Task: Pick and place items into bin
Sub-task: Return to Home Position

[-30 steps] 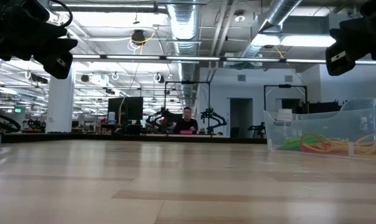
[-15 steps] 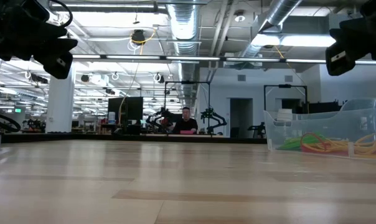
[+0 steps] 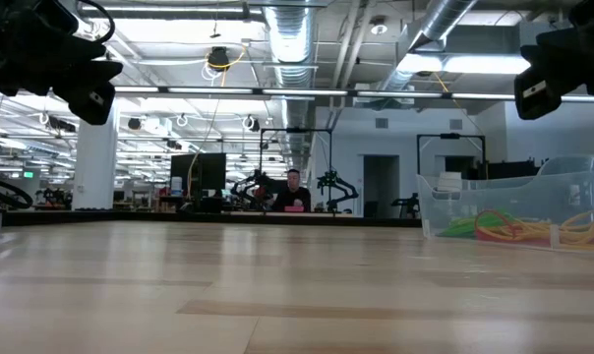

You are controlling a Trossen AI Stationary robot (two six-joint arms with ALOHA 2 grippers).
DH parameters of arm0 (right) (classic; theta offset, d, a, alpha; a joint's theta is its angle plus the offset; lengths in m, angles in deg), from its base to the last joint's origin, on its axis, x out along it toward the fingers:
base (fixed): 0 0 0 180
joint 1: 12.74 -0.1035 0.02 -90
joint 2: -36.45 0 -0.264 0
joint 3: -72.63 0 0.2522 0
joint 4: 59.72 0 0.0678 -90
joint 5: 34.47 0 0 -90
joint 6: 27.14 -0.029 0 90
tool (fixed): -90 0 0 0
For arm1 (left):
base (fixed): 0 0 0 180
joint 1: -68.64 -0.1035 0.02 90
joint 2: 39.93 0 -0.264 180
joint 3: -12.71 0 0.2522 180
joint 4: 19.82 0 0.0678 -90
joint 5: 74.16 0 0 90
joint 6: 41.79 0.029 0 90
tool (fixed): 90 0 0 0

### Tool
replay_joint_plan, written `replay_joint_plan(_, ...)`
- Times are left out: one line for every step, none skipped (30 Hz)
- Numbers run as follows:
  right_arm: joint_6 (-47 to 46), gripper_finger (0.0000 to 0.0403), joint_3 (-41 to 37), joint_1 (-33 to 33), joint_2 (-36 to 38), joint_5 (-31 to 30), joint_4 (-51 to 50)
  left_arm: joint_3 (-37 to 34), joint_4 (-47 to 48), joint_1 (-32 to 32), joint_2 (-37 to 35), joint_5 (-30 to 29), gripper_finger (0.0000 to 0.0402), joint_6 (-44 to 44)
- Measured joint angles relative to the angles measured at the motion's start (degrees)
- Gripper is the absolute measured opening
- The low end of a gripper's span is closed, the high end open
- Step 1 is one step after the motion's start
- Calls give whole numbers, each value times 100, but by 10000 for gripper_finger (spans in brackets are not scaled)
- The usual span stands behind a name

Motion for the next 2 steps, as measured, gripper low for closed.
replay_joint_plan(0, 71, -2, 0, 0, 0, 0, 1, -1, 1, 0, 0, 107, -1)
replay_joint_plan(0, 71, -2, 0, 2, -2, 0, 1, 0, 1, -1, 0, 107, 1)
